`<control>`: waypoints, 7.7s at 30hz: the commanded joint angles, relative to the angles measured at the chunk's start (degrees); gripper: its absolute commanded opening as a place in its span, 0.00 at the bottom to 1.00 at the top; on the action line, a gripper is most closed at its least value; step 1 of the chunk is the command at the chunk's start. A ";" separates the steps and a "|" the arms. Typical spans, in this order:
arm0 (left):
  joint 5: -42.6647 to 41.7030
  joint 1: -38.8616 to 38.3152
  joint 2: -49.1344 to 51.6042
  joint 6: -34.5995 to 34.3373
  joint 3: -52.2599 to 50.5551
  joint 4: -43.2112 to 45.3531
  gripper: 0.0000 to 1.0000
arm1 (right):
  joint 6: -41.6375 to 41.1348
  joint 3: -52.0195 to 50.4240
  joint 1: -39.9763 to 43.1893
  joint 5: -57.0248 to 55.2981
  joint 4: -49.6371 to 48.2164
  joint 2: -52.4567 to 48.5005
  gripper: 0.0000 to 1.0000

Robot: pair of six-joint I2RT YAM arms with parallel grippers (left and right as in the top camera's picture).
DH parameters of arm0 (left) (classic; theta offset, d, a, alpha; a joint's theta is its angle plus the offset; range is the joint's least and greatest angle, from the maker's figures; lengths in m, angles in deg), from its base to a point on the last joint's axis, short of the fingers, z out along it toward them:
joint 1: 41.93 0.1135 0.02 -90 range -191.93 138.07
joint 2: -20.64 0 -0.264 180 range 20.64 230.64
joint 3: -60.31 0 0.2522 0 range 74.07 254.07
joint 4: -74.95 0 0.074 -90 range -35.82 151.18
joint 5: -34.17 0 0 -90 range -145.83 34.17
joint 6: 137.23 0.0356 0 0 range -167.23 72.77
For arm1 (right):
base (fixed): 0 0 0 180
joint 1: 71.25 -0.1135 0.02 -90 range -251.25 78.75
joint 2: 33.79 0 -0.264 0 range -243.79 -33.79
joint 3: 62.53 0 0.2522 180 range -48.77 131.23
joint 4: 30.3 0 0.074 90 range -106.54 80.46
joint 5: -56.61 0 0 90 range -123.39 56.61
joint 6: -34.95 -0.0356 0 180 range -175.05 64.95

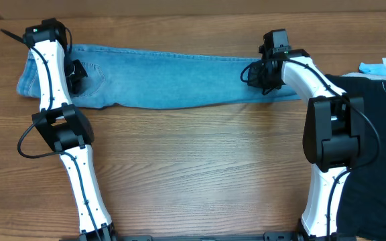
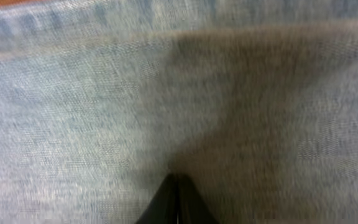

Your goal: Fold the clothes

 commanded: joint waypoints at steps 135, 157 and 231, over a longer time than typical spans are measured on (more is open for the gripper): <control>3.48 -5.07 -58.12 -4.48 -59.89 23.76 1.00 | 67.23 22.64 -18.69 12.92 -12.50 -17.66 0.06; 3.48 -5.07 -58.12 -4.48 -59.89 23.78 1.00 | 45.09 28.52 -18.60 7.98 -29.42 -21.05 0.63; 3.48 -5.07 -58.12 -4.48 -59.89 23.78 1.00 | 8.31 -1.27 12.57 1.03 -10.43 5.64 0.04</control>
